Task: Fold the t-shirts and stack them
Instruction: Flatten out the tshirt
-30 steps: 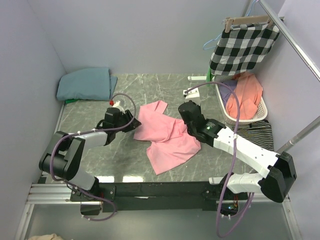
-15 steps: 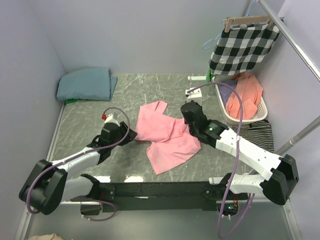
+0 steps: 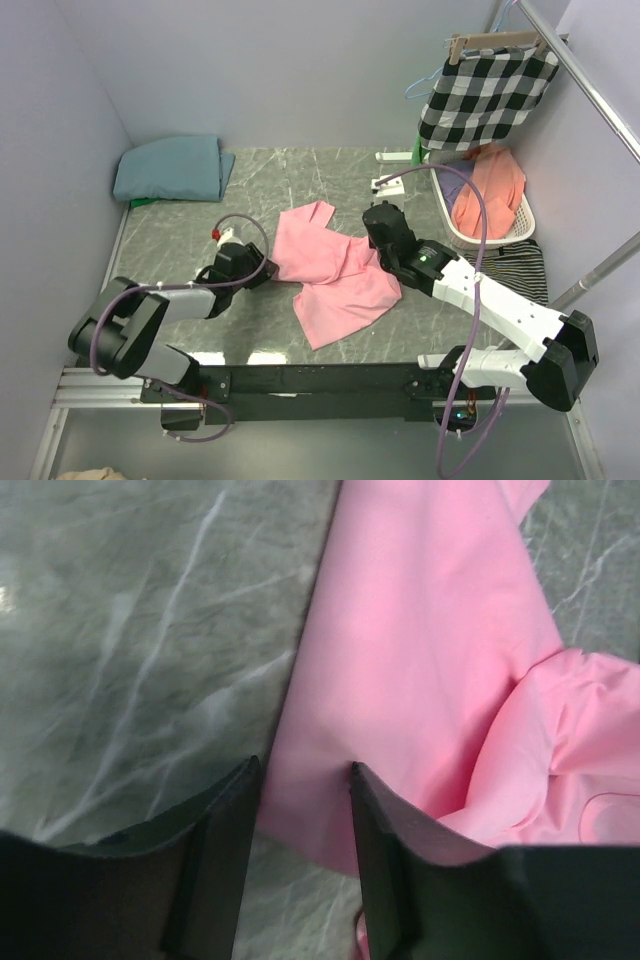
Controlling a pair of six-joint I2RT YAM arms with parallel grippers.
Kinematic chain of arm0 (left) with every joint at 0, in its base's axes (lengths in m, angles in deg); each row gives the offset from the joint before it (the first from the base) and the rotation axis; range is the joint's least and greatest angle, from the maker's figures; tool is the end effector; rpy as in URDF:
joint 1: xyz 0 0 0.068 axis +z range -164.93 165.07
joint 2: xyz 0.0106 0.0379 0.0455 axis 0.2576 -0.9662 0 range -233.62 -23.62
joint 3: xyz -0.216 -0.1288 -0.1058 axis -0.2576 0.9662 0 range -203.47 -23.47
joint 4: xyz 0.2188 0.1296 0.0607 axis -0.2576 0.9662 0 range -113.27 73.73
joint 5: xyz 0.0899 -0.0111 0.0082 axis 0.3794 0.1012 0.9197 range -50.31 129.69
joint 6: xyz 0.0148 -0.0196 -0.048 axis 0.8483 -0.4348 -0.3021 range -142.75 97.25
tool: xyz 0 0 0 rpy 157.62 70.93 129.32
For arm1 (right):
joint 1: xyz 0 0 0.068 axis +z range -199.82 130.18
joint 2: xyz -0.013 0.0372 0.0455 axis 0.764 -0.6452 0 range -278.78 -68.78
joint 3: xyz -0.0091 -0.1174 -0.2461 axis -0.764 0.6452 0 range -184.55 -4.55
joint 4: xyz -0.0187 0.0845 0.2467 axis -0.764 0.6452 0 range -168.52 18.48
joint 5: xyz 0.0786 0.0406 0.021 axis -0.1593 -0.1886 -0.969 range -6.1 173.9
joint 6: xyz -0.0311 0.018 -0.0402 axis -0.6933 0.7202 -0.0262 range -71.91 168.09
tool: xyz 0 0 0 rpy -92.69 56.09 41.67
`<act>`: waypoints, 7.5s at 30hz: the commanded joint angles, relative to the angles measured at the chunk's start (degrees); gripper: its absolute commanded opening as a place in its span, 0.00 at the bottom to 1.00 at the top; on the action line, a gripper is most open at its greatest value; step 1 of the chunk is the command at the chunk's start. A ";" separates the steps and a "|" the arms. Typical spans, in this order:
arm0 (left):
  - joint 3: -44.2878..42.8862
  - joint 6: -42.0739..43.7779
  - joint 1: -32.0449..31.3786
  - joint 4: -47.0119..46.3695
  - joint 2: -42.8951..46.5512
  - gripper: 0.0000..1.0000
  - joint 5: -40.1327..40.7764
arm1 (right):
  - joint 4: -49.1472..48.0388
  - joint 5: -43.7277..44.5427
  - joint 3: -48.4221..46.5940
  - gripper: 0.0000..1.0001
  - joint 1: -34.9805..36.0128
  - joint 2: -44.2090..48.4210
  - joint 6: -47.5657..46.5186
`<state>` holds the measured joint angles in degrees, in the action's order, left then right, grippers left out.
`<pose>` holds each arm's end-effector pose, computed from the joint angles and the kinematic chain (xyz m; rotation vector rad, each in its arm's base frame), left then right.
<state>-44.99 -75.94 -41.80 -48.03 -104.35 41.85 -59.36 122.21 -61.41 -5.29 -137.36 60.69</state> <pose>0.2190 -0.1094 0.1324 -0.5392 2.2076 -0.7371 0.2030 0.1689 0.3159 -0.1669 1.9790 -0.0662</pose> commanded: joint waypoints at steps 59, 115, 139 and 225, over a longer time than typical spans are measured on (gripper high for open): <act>-58.84 17.16 28.46 40.06 -22.39 0.99 0.74 | -1.39 -2.50 -48.11 0.88 -19.84 -40.72 -6.28; -47.38 19.53 16.58 38.37 -22.37 0.01 14.81 | 3.08 -30.22 -9.59 0.66 -18.43 -25.56 3.83; -48.36 16.01 25.58 43.38 -13.59 0.99 15.61 | 3.52 -45.15 -3.43 0.54 -19.75 -22.31 5.68; -25.42 5.99 7.27 44.01 -2.68 0.99 12.88 | 4.75 -34.97 -5.89 0.73 -25.29 -18.44 14.12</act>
<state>-71.81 -72.64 -34.83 0.82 -106.78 59.44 -54.49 85.22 -66.24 -30.47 -157.03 75.56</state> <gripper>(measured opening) 0.995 0.732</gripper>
